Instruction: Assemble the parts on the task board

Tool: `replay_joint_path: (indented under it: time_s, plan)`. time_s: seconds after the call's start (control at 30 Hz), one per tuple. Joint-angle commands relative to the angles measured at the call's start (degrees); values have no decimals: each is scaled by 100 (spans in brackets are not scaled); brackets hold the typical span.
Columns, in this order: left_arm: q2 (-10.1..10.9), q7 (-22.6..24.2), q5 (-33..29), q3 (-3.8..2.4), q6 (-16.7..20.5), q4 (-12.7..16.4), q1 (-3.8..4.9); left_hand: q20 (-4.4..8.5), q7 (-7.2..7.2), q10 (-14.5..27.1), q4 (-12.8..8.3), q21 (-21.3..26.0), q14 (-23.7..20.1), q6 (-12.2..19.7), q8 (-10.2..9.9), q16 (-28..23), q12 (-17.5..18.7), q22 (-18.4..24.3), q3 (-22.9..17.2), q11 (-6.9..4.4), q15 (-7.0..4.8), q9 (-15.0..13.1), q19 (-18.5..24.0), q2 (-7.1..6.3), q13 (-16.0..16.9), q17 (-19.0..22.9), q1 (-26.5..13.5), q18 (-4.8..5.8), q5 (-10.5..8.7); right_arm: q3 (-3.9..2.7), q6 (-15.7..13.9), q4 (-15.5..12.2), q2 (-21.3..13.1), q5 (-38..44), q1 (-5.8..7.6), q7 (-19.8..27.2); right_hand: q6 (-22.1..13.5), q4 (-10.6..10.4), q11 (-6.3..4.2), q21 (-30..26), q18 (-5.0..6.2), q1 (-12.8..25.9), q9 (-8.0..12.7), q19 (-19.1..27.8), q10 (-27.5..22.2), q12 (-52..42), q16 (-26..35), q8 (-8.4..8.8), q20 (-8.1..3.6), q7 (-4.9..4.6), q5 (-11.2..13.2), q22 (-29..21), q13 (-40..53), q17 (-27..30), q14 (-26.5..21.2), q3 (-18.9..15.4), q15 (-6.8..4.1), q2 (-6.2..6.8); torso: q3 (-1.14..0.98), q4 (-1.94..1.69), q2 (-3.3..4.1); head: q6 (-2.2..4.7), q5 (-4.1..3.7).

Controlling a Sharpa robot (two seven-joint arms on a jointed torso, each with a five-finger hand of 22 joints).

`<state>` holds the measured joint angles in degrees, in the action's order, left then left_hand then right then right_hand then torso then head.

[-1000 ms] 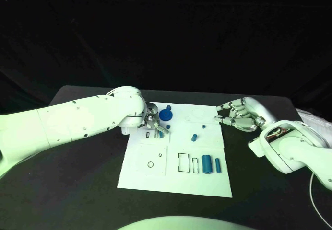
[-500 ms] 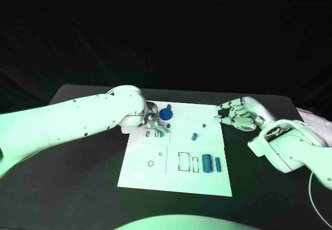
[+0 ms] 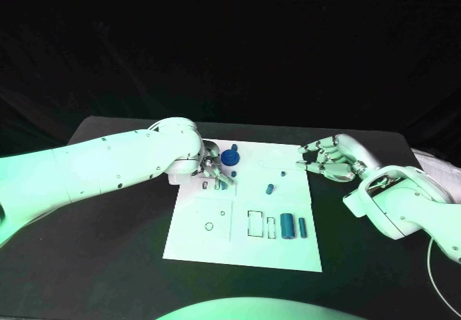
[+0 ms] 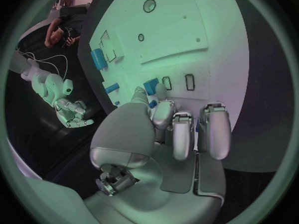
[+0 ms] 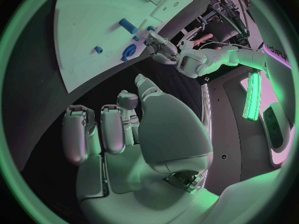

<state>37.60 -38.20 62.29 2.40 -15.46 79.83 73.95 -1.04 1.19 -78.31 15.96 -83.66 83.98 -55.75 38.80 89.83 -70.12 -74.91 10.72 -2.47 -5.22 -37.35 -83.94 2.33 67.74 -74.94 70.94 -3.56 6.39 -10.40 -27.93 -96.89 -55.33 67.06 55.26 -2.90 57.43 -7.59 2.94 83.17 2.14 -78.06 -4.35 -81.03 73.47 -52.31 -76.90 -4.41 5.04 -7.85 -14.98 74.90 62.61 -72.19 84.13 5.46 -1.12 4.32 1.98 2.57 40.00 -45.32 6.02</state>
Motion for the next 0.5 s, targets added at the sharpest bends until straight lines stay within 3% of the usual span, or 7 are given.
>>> replay_joint_path:
  time_s: [0.03, 0.37, 0.5]
  plan:
    - [-32, -7, 3, -1, -112, -13, -5, 28, -17, -18, 21, -18, 602, 33, 22, 17, -36, -465, -15, -21, -52, -10, -76, 12, 8, -1506, 38, 116, 19, -2, 82, -1, 9, 45, -7, 2, 38, -2, -19, -32, 118, 54, -4, 27, -4, 11, 24, -18, -16, -1, -23, 132, -5, -4, 208, -23, -33, 16, -1, 3, 0, -9, 1]
    - [-45, -13, -5, 2, -172, -39, -15, 30, -21, -6, 8, -6, 602, 41, 23, 17, -17, -448, -41, -24, -52, -46, -65, 18, -12, -1506, 94, 112, 17, -2, 95, -1, 22, 45, -18, 11, 41, -7, -20, -23, 114, 59, -4, 13, 14, -23, 0, -18, -16, -1, -19, 150, 17, -37, 216, -25, -33, 15, -5, -4, 2, -25, -3]
    - [-49, -9, -69, 2, -197, -43, -16, 40, -47, 19, -161, 10, 602, 91, -9, 17, 15, -433, -260, -46, -68, -115, -49, 93, -37, -1506, 486, 106, 36, -2, 94, 5, 25, 44, -23, 13, 44, -9, -21, -19, 112, 61, -5, 8, 25, -43, -9, -19, -17, 0, -16, 157, 30, -50, 219, -26, -34, 13, -5, -4, -2, -41, 4]
